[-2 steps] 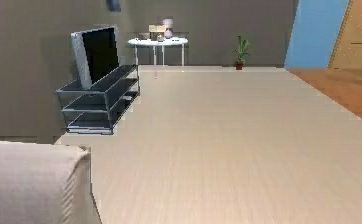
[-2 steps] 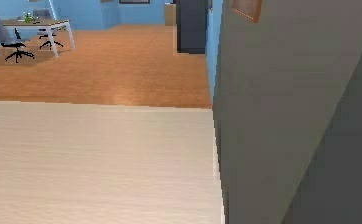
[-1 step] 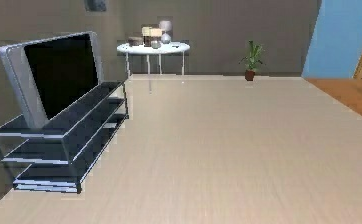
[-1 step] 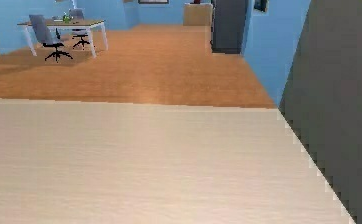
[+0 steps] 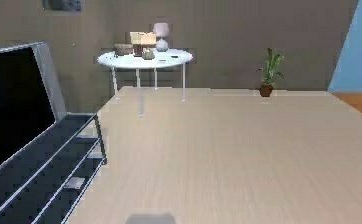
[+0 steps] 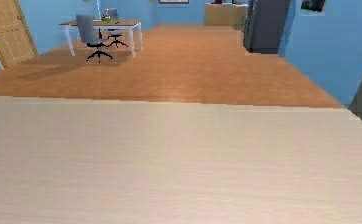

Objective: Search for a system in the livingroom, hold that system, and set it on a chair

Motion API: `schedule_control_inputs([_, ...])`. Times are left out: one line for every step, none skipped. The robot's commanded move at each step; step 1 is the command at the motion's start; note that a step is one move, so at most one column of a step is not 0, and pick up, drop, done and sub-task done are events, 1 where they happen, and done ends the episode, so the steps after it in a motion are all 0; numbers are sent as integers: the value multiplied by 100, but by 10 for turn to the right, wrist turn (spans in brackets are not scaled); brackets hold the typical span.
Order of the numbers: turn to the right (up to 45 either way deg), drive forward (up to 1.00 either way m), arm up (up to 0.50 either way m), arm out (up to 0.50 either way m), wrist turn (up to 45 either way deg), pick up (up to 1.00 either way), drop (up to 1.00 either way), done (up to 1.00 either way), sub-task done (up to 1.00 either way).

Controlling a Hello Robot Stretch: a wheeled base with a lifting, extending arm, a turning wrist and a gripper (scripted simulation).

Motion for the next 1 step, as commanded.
schedule_control_inputs([0,100,0,0,0,0,0,0,0])
